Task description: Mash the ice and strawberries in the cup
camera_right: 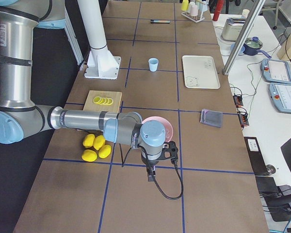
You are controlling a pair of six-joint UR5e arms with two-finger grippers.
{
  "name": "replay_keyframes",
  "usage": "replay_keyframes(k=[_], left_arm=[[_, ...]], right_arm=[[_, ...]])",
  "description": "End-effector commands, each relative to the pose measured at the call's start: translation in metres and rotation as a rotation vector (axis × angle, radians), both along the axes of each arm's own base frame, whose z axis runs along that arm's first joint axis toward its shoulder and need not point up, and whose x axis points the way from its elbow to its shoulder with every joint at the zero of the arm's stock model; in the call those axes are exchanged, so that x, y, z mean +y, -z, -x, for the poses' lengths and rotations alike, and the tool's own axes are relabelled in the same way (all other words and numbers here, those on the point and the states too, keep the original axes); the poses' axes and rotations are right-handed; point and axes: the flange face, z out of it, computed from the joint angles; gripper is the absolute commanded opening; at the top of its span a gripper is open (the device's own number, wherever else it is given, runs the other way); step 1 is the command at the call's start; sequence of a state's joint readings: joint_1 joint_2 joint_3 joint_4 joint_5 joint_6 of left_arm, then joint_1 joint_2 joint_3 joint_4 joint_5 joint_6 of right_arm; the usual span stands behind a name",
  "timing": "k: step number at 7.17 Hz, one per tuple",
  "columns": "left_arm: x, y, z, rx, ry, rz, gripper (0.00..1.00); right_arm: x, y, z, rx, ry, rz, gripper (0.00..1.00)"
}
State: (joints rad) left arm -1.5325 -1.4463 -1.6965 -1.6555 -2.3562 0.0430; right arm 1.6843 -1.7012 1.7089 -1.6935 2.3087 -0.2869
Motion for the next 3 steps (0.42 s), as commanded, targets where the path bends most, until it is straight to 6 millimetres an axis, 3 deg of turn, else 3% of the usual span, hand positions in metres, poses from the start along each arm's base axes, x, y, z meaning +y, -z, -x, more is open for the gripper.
replay_keyframes(k=[1, 3], left_arm=[[0.0034, -0.0024, 0.0001, 0.000, 0.000, 0.005, 1.00], [0.0056, -0.0043, -0.0006, 0.001, -0.002, 0.009, 1.00]], right_arm=[[0.0000, 0.0000, 0.0000, 0.000, 0.000, 0.000, 0.99], [0.0000, 0.0000, 0.0000, 0.000, 0.000, 0.000, 0.99]])
